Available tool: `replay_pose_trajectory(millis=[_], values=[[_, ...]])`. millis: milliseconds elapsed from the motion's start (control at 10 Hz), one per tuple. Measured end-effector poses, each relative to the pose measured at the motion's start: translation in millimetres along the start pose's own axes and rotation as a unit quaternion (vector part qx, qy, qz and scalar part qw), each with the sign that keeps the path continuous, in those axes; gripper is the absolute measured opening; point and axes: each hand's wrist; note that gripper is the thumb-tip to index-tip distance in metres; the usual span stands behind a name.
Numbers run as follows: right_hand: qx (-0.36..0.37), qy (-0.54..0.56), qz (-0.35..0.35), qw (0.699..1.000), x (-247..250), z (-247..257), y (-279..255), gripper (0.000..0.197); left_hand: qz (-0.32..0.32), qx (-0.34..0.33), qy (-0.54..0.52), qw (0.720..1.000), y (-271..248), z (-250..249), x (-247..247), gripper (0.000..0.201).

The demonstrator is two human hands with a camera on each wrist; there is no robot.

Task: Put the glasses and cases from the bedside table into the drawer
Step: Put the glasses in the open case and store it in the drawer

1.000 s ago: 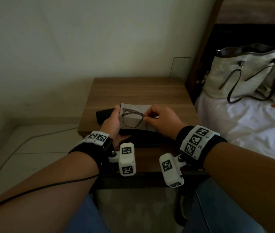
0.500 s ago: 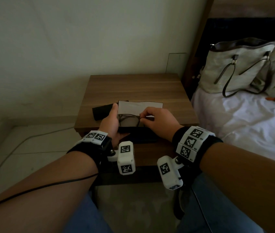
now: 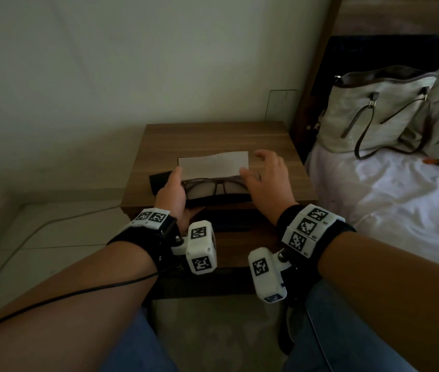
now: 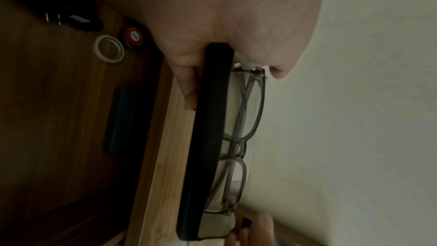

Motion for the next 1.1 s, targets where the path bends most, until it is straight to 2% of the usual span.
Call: replay_pose_trajectory(millis=[100,200,300,400,500,600,700,800,900,1100], values=[[-0.154,0.158,-0.036,0.975,1,-1,3,0.067,-0.022,-0.025,0.016,0.999,0,-3,2,0.03],[-0.279,0.279,0.004,0.919,-5,-5,5,0.074,-0.035,-0.056,-0.003,0.998,1,-2,-2,0.037],[-0.313,0.363,0.071,0.875,-13,-4,-1,0.06,-0.07,-0.063,0.002,0.996,6,2,-5,0.044],[-0.3,0.425,0.106,0.847,-21,-1,-8,0.036,-0.032,-0.075,0.077,0.994,5,-1,-4,0.053],[-0.301,0.481,0.107,0.817,-27,-1,-12,0.032,-0.01,-0.062,0.06,0.996,13,6,-3,0.047],[-0.302,0.524,0.077,0.792,-28,-1,-12,0.034,0.017,-0.04,0.004,0.999,12,7,-2,0.044],[-0.304,0.559,0.057,0.77,-27,-1,-12,0.035,0.073,-0.026,-0.013,0.997,11,9,0,0.048],[-0.309,0.554,0.051,0.771,-26,-4,-13,0.036,0.1,-0.026,-0.007,0.995,12,10,1,0.058],[-0.319,0.539,0.049,0.778,-27,-8,-13,0.037,0.107,-0.034,0.003,0.994,14,10,1,0.055],[-0.325,0.531,0.041,0.781,-26,-10,-14,0.039,0.103,-0.03,0.035,0.994,11,12,0,0.035]])
Point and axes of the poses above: each hand's wrist, its own y-axis towards the middle knuckle, its own x-axis out of the back of the hand, z = x × y, and after that the axes turned 4 degrees about y, right-handed
